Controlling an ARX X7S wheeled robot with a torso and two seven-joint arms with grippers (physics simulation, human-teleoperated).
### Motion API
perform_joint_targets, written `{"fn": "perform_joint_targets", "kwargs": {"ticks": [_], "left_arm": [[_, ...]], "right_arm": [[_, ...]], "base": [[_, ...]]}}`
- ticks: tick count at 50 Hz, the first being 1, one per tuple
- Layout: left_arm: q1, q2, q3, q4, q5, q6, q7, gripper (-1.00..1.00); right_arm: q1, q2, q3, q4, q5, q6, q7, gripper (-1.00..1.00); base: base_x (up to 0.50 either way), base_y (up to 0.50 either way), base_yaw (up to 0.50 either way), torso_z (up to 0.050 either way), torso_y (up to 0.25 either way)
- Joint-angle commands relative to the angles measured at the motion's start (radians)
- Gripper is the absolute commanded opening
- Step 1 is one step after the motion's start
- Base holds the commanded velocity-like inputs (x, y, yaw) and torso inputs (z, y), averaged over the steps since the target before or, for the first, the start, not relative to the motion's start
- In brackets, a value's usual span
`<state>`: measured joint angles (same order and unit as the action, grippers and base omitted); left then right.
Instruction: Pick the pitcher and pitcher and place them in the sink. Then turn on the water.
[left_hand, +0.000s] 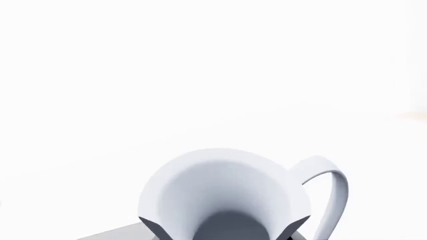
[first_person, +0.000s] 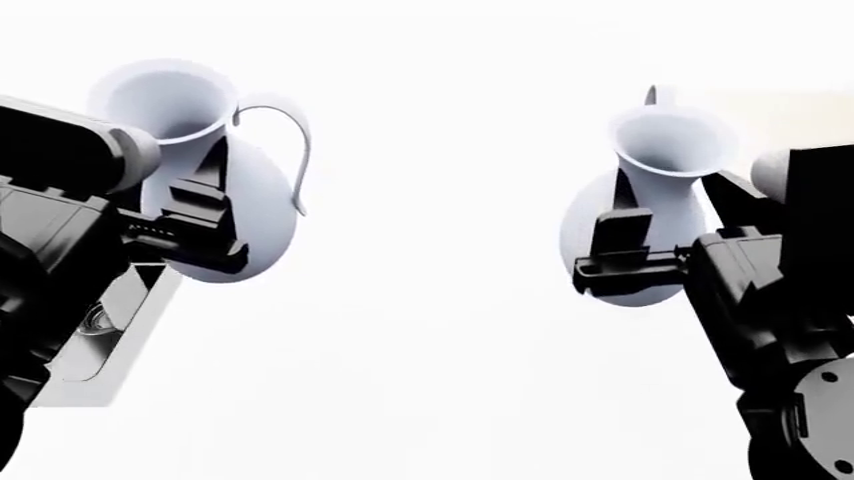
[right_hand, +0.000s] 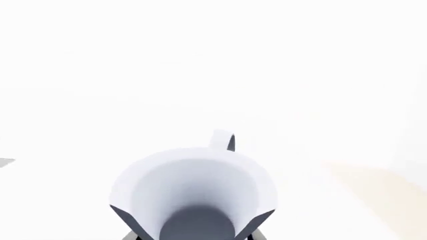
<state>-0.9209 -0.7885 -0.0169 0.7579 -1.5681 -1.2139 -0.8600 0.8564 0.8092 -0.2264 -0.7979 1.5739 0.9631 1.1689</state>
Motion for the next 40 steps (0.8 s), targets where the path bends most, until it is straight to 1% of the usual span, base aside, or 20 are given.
{"fn": "perform_joint_targets", "kwargs": {"ticks": [1, 40], "left_arm": [[-0.014, -0.009, 0.000, -0.004, -0.008, 0.012, -0.018, -1.00], [0.014, -0.026, 0.015, -0.002, 0.018, 0.044, 0.000, -1.00]], "right_arm": [[0.012, 0.008, 0.005, -0.023, -0.003, 0.011, 0.002, -1.00], [0.007, 0.006, -0.010, -0.022, -0.023, 0.006, -0.001, -1.00]], "base": [[0.00, 0.50, 0.00, 0.000, 0.000], [0.00, 0.50, 0.00, 0.000, 0.001]]}}
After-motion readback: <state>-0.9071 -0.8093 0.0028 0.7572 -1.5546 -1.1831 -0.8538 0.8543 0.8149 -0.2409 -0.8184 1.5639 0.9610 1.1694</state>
